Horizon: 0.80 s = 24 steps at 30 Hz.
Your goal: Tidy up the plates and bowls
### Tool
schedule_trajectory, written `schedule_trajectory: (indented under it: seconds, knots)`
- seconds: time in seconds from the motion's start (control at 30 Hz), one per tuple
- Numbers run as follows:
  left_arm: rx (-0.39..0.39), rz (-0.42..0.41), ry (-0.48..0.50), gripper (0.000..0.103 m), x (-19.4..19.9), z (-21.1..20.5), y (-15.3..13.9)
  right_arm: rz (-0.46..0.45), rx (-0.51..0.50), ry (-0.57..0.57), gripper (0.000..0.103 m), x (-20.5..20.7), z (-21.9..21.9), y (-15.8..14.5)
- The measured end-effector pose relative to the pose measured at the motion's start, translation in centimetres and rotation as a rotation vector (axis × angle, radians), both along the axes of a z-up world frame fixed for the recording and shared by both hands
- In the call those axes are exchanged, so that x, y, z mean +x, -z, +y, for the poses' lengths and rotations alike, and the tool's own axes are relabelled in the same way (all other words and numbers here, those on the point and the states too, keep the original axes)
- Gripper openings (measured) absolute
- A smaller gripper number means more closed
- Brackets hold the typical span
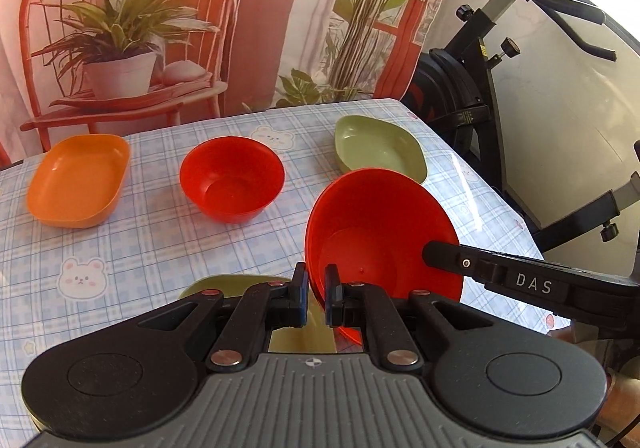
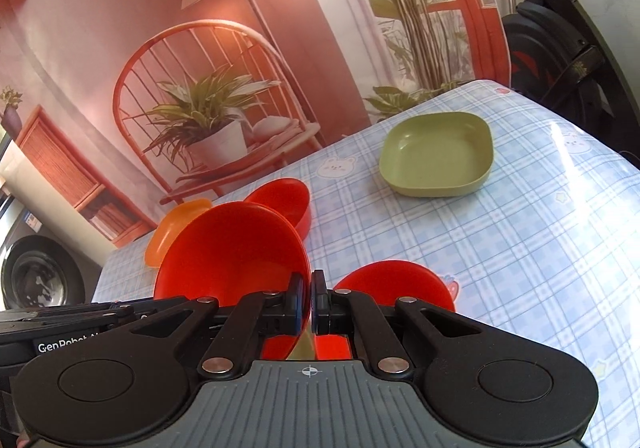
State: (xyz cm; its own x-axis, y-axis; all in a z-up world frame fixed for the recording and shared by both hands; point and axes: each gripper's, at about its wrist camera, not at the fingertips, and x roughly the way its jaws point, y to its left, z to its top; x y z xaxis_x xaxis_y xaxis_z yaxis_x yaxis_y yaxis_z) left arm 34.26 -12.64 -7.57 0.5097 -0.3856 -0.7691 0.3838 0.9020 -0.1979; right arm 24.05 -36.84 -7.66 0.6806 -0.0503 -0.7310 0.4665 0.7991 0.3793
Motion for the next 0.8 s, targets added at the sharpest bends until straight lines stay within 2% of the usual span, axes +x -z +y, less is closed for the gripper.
schedule_trajectory:
  seconds: [0.27, 0.47, 0.8]
  knots:
    - [0.078, 0.049, 0.066, 0.009, 1.4, -4.8, 2.9, 0.052, 0.017, 0.076, 0.004, -2.0, -3.5, 3.1]
    - [0.12, 0.072, 0.08, 0.009, 1.8, -5.6, 4.6, 0.073, 0.051, 0.091, 0.004, -2.7, -4.4, 5.0]
    - [0.187, 0.08, 0.098, 0.01, 2.1, -6.3, 5.8, 0.085, 0.064, 0.098, 0.004, -2.9, -4.8, 6.0]
